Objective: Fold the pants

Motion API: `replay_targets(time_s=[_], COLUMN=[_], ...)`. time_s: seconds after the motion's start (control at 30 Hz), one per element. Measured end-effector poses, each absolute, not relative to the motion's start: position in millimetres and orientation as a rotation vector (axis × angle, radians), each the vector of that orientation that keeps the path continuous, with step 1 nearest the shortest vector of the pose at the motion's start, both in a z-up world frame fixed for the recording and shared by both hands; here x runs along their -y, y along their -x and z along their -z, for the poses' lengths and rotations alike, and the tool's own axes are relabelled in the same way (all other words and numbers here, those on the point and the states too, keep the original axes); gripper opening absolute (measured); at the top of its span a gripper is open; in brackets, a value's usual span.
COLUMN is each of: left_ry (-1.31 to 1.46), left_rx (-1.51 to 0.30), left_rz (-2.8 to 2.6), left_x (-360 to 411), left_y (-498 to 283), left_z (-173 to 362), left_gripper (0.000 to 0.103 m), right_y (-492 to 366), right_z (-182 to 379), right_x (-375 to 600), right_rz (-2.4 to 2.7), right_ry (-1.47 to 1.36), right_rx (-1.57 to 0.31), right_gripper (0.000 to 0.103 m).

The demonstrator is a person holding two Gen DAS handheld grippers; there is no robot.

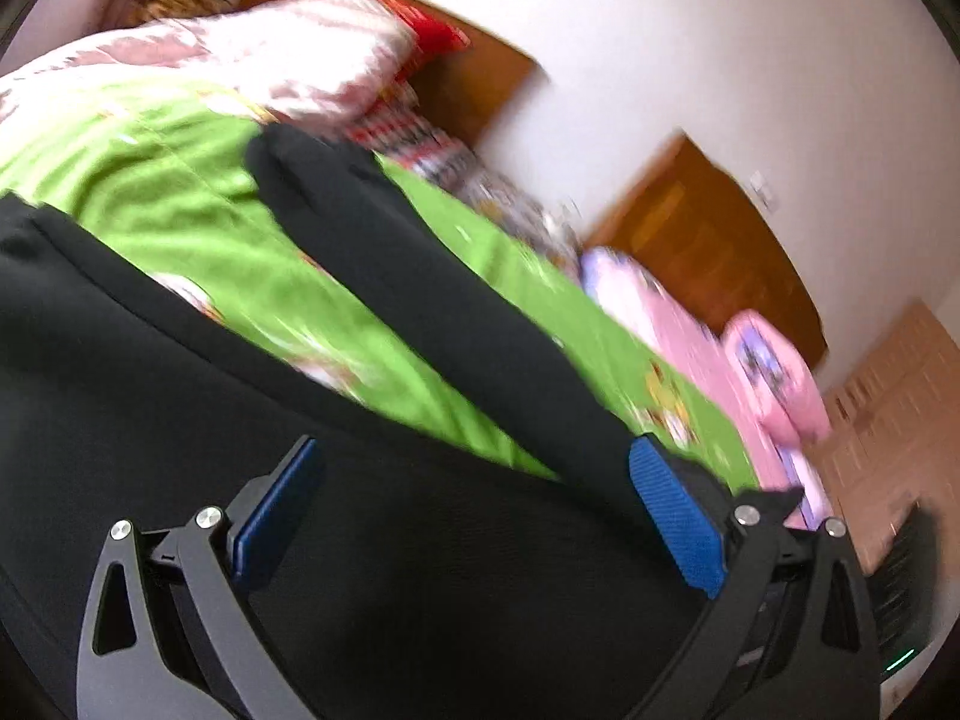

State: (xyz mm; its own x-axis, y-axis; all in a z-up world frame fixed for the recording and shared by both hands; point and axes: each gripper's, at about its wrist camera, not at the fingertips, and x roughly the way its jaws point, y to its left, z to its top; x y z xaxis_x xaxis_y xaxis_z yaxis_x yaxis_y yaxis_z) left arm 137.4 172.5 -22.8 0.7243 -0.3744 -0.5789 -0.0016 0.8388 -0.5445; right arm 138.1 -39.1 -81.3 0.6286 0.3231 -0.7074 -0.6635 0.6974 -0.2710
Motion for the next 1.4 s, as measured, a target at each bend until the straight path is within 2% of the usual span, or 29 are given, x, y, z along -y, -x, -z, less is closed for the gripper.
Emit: replay_targets(time_s=[0.07,0.17,0.23,0.27,0.3,0.33,0.37,0.43,0.53,0.63,0.7,0.73,0.77,0.8,0.87,0.97,1.03,1.07,1.1,1.27,1.4], left_ry=[0.53,0.45,0.399,0.36,0.351,0.363,0.387,0.43,0.459,0.486,0.517,0.518,0.511,0.503,0.496,0.503,0.479,0.461,0.448,0.44,0.385], left_rx=[-0.793,-0.935,-0.966,-0.983,-0.991,-1.004,-1.023,-1.058,-1.104,-1.121,-1.134,-1.14,-1.141,-1.139,-1.118,-1.053,-0.996,-0.983,-0.979,-0.951,-0.795], left_rz=[0.261,0.372,0.382,0.383,0.379,0.384,0.398,0.401,0.363,0.342,0.356,0.358,0.358,0.355,0.359,0.372,0.388,0.396,0.406,0.465,0.516], left_x=[-156,-114,-92,-79,-73,-66,-62,-56,-46,-42,-42,-42,-41,-39,-40,-44,-47,-47,-47,-61,-77], left_y=[-143,-160,-169,-178,-181,-185,-191,-202,-217,-223,-225,-227,-228,-229,-226,-213,-196,-189,-184,-164,-127], left_z=[20,19,17,16,16,18,20,27,36,39,39,40,41,42,41,34,25,23,22,23,-11], left_gripper=[0.101,0.101,0.101,0.101,0.101,0.101,0.101,0.1,0.087,0.084,0.072,0.061,0.045,0.038,0.027,0.018,0.018,0.018,0.018,0.015,0.013], right_y=[-131,-123,-120,-117,-115,-113,-113,-117,-131,-157,-183,-190,-204,-214,-239,-262,-263,-261,-255,-172,-75], right_z=[94,74,59,53,48,41,36,27,14,3,5,5,6,9,19,32,40,46,48,29,-4], right_x=[35,34,44,54,65,84,102,148,217,307,362,372,385,390,393,382,374,370,366,354,341], right_rz=[-0.58,-0.597,-0.595,-0.582,-0.559,-0.524,-0.498,-0.409,-0.263,-0.178,-0.075,-0.05,-0.007,0.016,0.067,0.127,0.148,0.129,0.124,0.056,-0.002], right_ry=[0.588,0.528,0.477,0.444,0.407,0.351,0.299,0.19,0.027,-0.293,-0.494,-0.519,-0.535,-0.539,-0.563,-0.468,-0.458,-0.472,-0.463,-0.444,-0.412], right_rx=[-0.704,-0.678,-0.681,-0.67,-0.658,-0.644,-0.64,-0.64,-0.654,-0.683,-0.746,-0.761,-0.803,-0.836,-0.943,-1.035,-1.066,-1.057,-1.039,-0.776,-0.572], right_gripper=[0.005,0.006,0.017,0.042,0.075,0.087,0.091,0.09,0.09,0.09,0.09,0.09,0.09,0.09,0.09,0.088,0.074,0.042,0.023,0.014,0.014])
